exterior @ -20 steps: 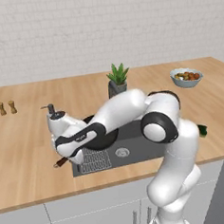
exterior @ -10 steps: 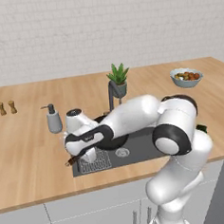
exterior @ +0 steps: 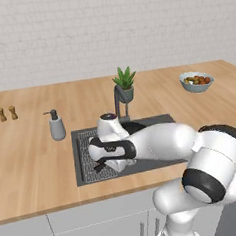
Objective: Pick the pan and sponge and place them into the sink. Then turn on the water.
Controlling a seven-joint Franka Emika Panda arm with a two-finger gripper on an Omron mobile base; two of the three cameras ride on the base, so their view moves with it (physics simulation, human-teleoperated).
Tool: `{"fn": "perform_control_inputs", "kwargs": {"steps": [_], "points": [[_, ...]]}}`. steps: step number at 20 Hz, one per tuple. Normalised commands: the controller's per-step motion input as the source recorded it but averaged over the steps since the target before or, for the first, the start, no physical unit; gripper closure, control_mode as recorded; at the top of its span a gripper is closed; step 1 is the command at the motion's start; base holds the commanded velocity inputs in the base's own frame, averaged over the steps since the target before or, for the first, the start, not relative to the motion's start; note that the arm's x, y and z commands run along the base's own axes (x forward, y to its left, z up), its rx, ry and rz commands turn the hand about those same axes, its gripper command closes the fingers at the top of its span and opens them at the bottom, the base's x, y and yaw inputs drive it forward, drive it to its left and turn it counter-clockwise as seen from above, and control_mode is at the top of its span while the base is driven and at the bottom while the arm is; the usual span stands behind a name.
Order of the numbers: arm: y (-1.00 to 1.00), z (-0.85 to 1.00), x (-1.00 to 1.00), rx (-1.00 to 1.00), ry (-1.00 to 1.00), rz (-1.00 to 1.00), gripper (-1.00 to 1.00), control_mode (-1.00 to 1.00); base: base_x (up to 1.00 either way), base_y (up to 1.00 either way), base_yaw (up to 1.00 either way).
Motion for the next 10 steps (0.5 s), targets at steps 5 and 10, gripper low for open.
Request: {"fn": "perform_control_inputs", "kwargs": {"steps": [5, 10], "points": [[-0.69, 0.19, -0.1, 0.01, 0.0, 0.12, 1.0, -1.0, 0.0, 0.0, 0.0], [-0.54, 0.05, 0.0, 0.0, 0.0, 0.12, 1.0, -1.0, 0.0, 0.0, 0.0]]}}
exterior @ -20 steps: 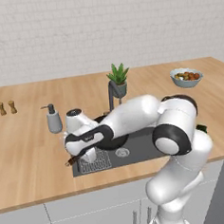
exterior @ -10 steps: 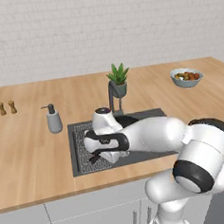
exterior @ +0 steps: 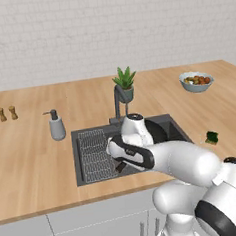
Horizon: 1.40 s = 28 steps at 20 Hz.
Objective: Pick the pan and sponge and place them into the sink. Then turn on the water.
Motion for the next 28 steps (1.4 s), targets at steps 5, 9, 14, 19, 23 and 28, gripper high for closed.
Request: {"fn": "perform_control_inputs", "kwargs": {"steps": [5, 9, 14, 19, 23, 28], "points": [[-0.36, 0.0, 0.01, 0.0, 0.0, 0.21, 1.0, -1.0, 0.0, 0.0, 0.0], [-0.27, 0.0, 0.08, 0.0, 0.0, 0.29, 1.0, -1.0, 0.0, 0.0, 0.0], [-0.33, 0.0, 0.14, 0.0, 0.0, 0.29, 1.0, -1.0, 0.0, 0.0, 0.0], [-0.33, 0.0, 0.2, 0.0, 0.0, 0.23, 1.0, -1.0, 0.0, 0.0, 0.0], [-0.33, 0.0, 0.07, -0.02, 0.0, 0.16, 1.0, -1.0, 0.0, 0.0, 0.0], [-0.49, -0.01, 0.0, -0.03, -0.05, 0.09, 1.0, -1.0, 0.0, 0.0, 0.0]]}}
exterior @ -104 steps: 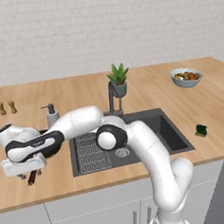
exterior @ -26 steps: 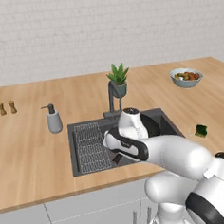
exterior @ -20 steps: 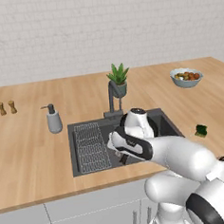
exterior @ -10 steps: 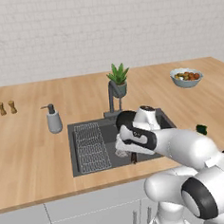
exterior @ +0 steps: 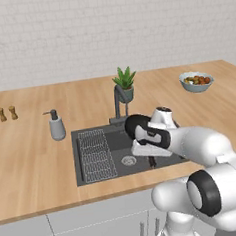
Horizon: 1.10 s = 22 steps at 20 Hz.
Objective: Pick the pan and sponge and place them into the sink. Then turn on the water.
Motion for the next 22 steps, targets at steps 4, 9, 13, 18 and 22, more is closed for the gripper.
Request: {"fn": "perform_control_inputs", "kwargs": {"steps": [4, 9, 13, 18, 22], "points": [[-0.37, -0.01, 0.01, -0.06, -0.09, 0.17, 1.0, -1.0, 0.0, 0.0, 0.0], [-0.38, 0.0, 0.15, -0.1, -0.09, 0.4, 1.0, -1.0, 0.0, 0.0, 0.0], [-0.42, 0.0, 0.23, -0.08, -0.07, 0.47, 1.0, -1.0, 0.0, 0.0, 0.0], [-0.49, -0.01, 0.13, -0.1, -0.02, 0.44, 1.0, -1.0, 0.0, 0.0, 0.0], [-0.49, -0.07, 0.11, -0.13, 0.0, 0.39, 1.0, -1.0, 0.0, 0.0, 0.0]]}}
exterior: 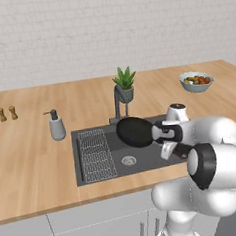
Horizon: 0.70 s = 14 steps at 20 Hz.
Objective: Pick the pan and sponge and place them into the sink. Then turn on the water.
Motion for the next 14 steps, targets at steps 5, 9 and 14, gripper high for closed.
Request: {"fn": "perform_control_inputs", "kwargs": {"steps": [5, 9, 14], "points": [[-0.38, -0.13, 0.24, -0.14, 0.0, 0.41, 1.0, -1.0, 0.0, 0.0, 0.0], [-0.13, -0.09, 0.28, -0.09, 0.01, 0.22, 1.0, -1.0, 0.0, 0.0, 0.0], [0.0, -0.03, 0.43, 0.0, 0.05, 0.14, 1.0, -1.0, 0.0, 0.0, 0.0]]}}
